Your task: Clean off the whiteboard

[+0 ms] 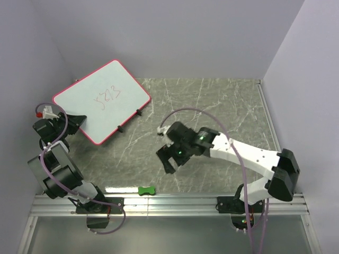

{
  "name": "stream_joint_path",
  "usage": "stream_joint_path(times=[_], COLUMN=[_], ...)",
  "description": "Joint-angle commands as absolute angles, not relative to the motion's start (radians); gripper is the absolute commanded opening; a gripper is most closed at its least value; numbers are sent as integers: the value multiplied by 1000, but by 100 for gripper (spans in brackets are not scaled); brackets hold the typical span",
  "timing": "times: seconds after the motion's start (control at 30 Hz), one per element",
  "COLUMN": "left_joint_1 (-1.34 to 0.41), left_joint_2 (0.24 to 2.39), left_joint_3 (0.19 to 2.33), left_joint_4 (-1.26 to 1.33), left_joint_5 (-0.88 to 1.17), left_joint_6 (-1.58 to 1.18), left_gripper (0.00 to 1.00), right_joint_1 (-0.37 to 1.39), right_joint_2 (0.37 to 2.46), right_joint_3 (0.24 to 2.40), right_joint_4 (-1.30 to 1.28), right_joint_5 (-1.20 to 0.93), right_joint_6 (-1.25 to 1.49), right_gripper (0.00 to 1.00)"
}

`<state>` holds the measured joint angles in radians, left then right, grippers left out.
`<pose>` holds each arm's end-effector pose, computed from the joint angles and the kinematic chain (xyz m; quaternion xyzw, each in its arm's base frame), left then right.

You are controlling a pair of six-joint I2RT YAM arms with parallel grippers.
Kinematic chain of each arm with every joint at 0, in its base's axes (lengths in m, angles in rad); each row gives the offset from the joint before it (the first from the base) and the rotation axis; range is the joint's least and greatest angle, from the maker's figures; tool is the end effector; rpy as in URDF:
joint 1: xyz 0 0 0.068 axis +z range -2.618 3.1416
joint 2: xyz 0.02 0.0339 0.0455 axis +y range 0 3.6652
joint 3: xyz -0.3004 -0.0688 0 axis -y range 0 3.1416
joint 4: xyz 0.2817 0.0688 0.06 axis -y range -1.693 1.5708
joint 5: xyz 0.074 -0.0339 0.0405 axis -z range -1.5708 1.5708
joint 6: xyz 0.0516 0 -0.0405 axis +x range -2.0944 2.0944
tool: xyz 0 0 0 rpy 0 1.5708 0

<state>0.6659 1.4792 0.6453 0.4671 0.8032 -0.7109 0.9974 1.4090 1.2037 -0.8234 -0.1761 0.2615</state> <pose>0.2815 0.1739 0.2050 -0.3110 0.7265 -0.3338 0.5139 0.1682 0.2771 0.3044 -0.3672 0.8870 0.2255 0.1657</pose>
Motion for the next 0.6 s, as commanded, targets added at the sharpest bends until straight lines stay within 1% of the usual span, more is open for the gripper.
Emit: stream_joint_path(times=[0.0,0.13,0.27,0.33,0.57], left_joint_1=[637,634,632,624,604], left_joint_2=[1442,1419,1394,1394,1376], left_joint_3=[644,649,640,644,647], left_joint_4=[377,316,308,284,242], left_joint_5=[761,724,710,704,680], left_joint_6=[-661,-637,-637,-623,-598], left_gripper=[1,1,1,1,1], right_joint_1=[1113,1193,1327,1368,1417], right_joint_2=[1468,1569,1663,1710,1772], right_joint_3=[1230,1238,1290,1313,1348], right_joint_4=[-741,-675,-683,-652,-543], right_joint_5=[-137,-135,-43,-40,-22], right_joint_6=[183,158,82,75,81], right_gripper=[100,100,99,98,97])
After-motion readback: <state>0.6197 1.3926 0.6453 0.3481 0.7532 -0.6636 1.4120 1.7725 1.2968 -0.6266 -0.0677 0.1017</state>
